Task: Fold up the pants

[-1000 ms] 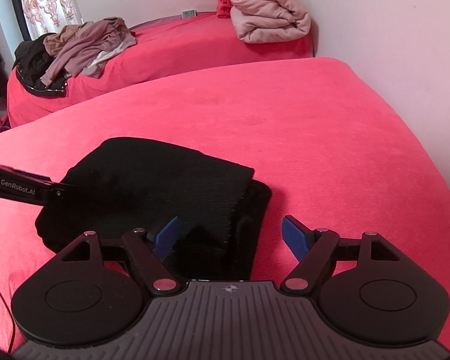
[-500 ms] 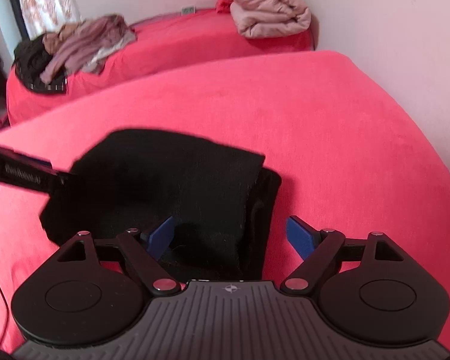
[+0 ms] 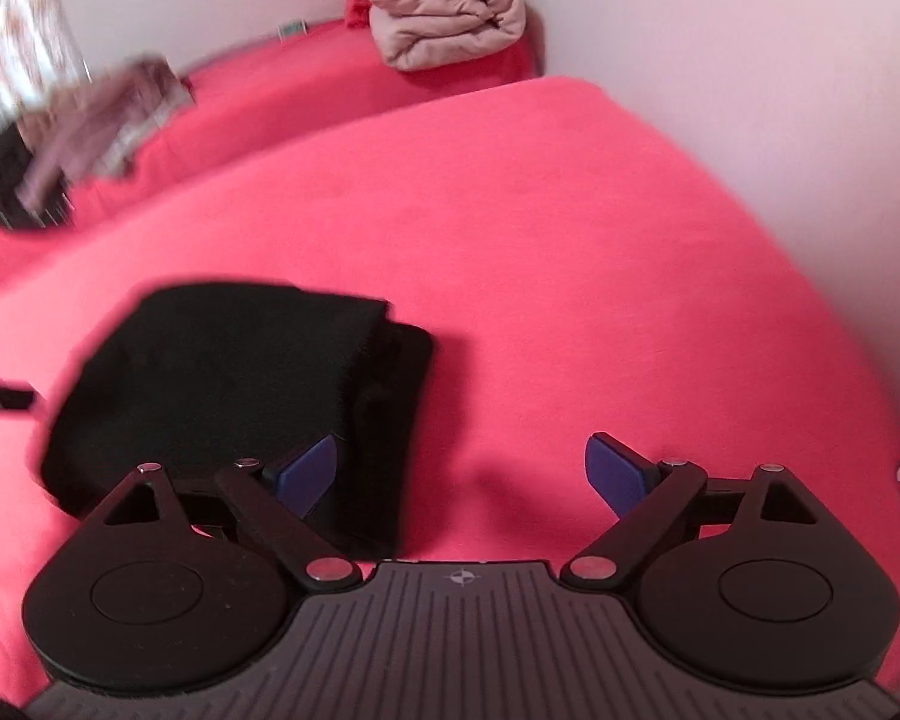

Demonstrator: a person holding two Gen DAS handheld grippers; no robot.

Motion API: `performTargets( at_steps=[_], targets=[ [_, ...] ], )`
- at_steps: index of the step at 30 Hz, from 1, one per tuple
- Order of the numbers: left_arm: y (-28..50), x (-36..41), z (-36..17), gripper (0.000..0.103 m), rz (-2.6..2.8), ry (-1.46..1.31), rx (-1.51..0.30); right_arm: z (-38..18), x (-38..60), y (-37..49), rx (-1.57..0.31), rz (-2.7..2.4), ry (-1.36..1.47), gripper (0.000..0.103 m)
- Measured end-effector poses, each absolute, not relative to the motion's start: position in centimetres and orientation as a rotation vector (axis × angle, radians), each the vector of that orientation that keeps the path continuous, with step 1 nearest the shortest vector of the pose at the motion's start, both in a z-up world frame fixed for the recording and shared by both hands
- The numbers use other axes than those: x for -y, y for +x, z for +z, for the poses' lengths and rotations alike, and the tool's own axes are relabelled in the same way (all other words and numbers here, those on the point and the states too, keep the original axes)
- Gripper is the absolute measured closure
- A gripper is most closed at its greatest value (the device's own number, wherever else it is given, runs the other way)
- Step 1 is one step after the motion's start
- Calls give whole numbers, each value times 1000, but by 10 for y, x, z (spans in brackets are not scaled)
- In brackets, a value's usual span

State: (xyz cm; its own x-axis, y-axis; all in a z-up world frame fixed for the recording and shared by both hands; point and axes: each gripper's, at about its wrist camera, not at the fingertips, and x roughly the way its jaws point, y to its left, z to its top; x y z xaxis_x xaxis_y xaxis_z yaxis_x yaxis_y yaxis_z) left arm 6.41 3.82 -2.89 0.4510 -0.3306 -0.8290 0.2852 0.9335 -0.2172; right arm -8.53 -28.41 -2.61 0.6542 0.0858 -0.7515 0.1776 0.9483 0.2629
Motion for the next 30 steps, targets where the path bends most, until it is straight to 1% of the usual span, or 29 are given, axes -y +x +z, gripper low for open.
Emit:
performTargets(
  at_steps=[4,7,15,18,24,27,29,30],
  targets=[
    [100,-54,-55,0,-436,-339,-1196,-39,299,-69,-906,11,556,11],
    [119,-59,-80,0,-442,-505,-1292,-50,304,-59,-946,27,654,11],
    [144,-49,-112,0,-517,-610,-1382,-66,303,-42,-1015,58,699,11],
    [148,-45,-117,0,-530,-629,-1393,-70,307,-40,-1017,68,746,9],
    [152,-30,-117,0,-564,-582,-1388,-74,312,-35,-1027,96,779,4],
    [150,-17,-115,0,-588,-528,-1371,-73,309,-35,-1029,102,749,4],
    [142,-14,-112,0,-631,-516,-1359,-68,302,-35,-1016,115,689,8],
    [141,-11,-113,0,-643,-520,-1366,-67,299,-35,-1006,129,667,23]
  ],
)
